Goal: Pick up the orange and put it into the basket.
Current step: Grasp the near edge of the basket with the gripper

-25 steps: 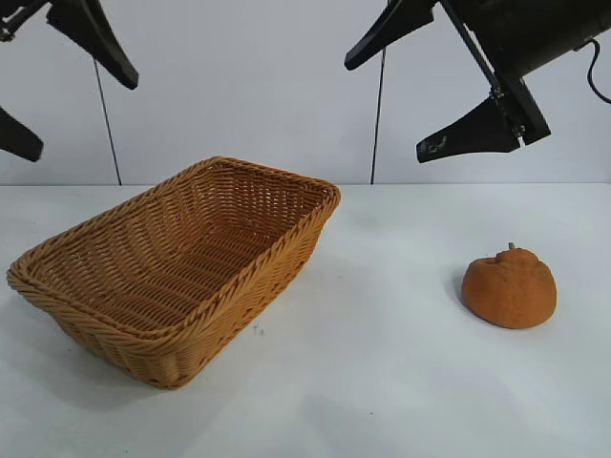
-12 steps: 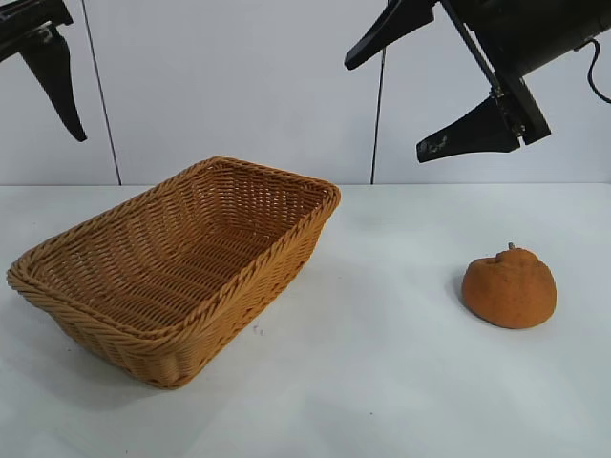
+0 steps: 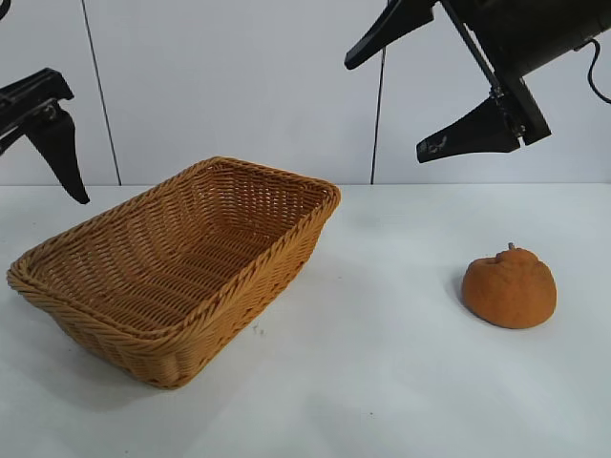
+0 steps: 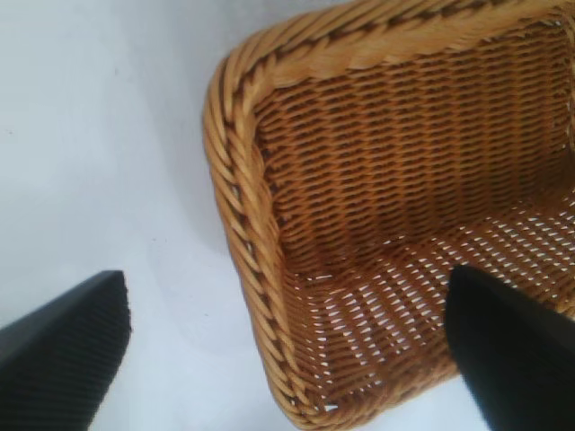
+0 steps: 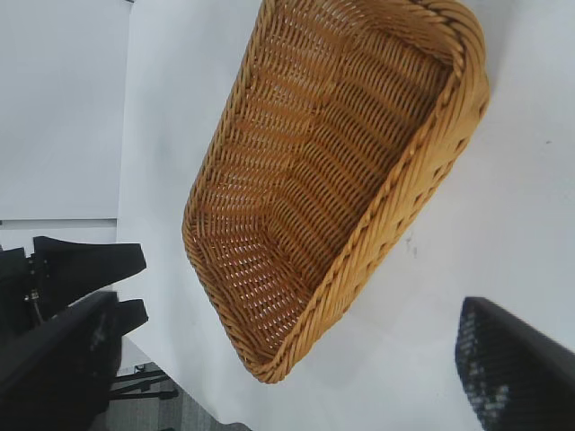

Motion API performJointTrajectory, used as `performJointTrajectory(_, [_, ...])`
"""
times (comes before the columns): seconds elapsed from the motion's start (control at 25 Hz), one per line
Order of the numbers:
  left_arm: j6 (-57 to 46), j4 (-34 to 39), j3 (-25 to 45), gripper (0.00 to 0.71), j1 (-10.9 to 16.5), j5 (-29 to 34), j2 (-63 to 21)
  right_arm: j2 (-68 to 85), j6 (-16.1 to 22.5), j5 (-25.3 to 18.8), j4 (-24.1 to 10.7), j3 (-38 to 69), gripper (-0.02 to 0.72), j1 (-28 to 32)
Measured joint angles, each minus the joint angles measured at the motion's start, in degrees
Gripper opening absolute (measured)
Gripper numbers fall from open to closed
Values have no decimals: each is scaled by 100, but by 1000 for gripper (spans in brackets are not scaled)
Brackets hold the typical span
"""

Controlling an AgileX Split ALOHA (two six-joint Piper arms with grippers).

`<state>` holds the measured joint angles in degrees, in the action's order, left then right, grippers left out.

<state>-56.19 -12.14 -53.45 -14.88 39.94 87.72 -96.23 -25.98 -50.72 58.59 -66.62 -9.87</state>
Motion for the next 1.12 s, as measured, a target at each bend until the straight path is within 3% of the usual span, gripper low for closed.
performJointTrajectory(0.56, [208,-404,0,651,0,-958,1794,0,17,20,0,0,694,0])
performJointTrajectory(0.68, [223,-539,0,515,0,-964,1808,0,17,22,0,0,694,0])
performJointTrajectory(0.88, [216,-591,0,116,0,-931,1808,0,17,22,0,0,694,0])
performJointTrajectory(1.12, [426,-632,-218,94,13,-734,1802,0,17,22,0,0,694,0])
